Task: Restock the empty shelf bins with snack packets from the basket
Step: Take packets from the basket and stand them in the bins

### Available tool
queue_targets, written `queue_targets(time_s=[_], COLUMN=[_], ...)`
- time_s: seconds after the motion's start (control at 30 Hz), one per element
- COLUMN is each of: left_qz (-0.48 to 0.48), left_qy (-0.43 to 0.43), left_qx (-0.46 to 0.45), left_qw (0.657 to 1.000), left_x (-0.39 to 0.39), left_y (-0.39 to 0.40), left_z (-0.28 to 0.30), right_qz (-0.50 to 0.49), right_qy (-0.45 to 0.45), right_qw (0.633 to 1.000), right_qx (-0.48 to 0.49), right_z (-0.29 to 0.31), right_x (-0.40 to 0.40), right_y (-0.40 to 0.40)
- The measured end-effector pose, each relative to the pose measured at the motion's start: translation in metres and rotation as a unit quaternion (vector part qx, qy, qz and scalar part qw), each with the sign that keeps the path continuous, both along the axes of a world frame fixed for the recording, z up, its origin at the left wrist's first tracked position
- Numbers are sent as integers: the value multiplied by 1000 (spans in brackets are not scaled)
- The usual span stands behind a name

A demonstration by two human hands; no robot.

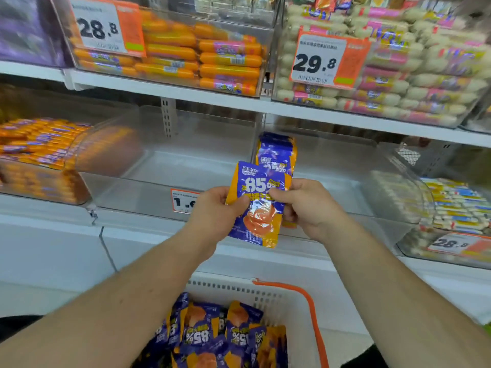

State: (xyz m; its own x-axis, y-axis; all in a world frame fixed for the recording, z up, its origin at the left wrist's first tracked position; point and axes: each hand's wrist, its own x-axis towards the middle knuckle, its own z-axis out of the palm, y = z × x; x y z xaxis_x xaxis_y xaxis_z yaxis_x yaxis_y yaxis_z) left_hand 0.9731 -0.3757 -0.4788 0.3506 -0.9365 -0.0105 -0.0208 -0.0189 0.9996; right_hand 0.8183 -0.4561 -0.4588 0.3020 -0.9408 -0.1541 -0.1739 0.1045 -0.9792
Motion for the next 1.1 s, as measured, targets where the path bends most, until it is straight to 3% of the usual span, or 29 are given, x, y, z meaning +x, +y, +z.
queue_targets(time_s=[0.07, 0.17, 0.2, 0.3, 0.37, 0.6, 0.8, 1.1], left_qz=[8, 63, 81, 60, 44, 47, 45, 46], left_qy=[-150, -369, -448, -671, -718, -725, -733, -729], left_qx=[-47, -80, -63, 22, 35, 56, 71, 69], left_qw=[988, 924, 888, 738, 694, 684, 675, 680], left_x=[1, 7, 11, 16, 16, 14, 13, 13], left_y=[-11, -27, -32, -38, -39, -40, -42, -42], left_z=[2, -2, -6, -18, -24, -22, -23, -22], right_qz=[-17, -94, -123, -159, -154, -80, -95, -115], right_qy=[-42, -82, -83, -59, -18, 145, 176, 178], right_qw=[999, 992, 988, 985, 988, 983, 975, 977], right_qx=[10, 33, 38, 31, 1, -76, -95, -32], right_z=[11, 28, 31, 34, 34, 18, -8, -20], right_x=[-9, -28, -34, -44, -42, -5, 12, 9], right_y=[-8, -32, -41, -63, -74, -93, -107, -114])
